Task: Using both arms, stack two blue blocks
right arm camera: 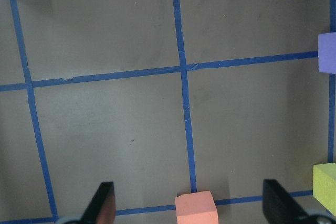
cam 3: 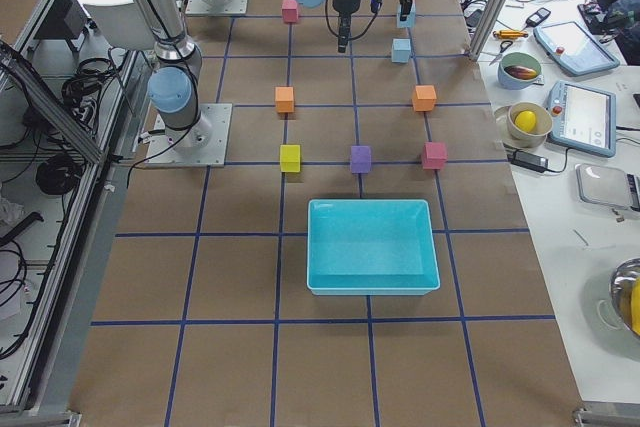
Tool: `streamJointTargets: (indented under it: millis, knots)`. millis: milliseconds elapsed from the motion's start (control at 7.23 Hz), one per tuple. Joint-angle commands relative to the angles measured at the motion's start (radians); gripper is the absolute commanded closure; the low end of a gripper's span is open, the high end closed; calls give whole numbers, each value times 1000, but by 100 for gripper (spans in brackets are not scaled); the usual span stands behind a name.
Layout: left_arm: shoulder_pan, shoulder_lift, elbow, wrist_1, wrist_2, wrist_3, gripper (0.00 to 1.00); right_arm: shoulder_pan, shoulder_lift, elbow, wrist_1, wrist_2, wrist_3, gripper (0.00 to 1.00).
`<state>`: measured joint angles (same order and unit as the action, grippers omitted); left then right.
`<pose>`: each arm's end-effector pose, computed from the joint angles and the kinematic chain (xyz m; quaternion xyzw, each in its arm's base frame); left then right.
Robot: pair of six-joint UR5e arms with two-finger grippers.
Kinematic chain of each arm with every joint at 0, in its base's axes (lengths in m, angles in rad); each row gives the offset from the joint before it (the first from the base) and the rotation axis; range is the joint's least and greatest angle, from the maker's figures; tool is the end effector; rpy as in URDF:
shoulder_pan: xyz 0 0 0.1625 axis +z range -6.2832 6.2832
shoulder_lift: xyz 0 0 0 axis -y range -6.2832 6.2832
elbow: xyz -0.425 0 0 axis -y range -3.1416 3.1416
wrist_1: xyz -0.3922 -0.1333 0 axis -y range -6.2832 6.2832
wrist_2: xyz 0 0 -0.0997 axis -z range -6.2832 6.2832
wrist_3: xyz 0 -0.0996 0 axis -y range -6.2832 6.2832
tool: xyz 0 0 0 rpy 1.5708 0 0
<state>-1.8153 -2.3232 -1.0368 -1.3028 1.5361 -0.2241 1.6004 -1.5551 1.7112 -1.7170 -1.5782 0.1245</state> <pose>-0.3210 -0.7216 0.2933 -0.0106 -0.9995 0.0201 0.0226 0.1471 -0.4887 0.4259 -0.0474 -0.9989 -0.0046 0.0041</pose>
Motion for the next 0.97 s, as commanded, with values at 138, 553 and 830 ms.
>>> streamJointTargets:
  millis: [138,553,830]
  knots:
    - [-38,-28,15,4,-10,-69,100,-5,-78,-1,146,3,-26,0]
    - [-50,-45,15,13,-16,-95,100,-5,-123,4,219,7,-43,0]
    - [-50,-53,29,16,-14,-93,100,-4,-125,-10,220,15,-83,0]
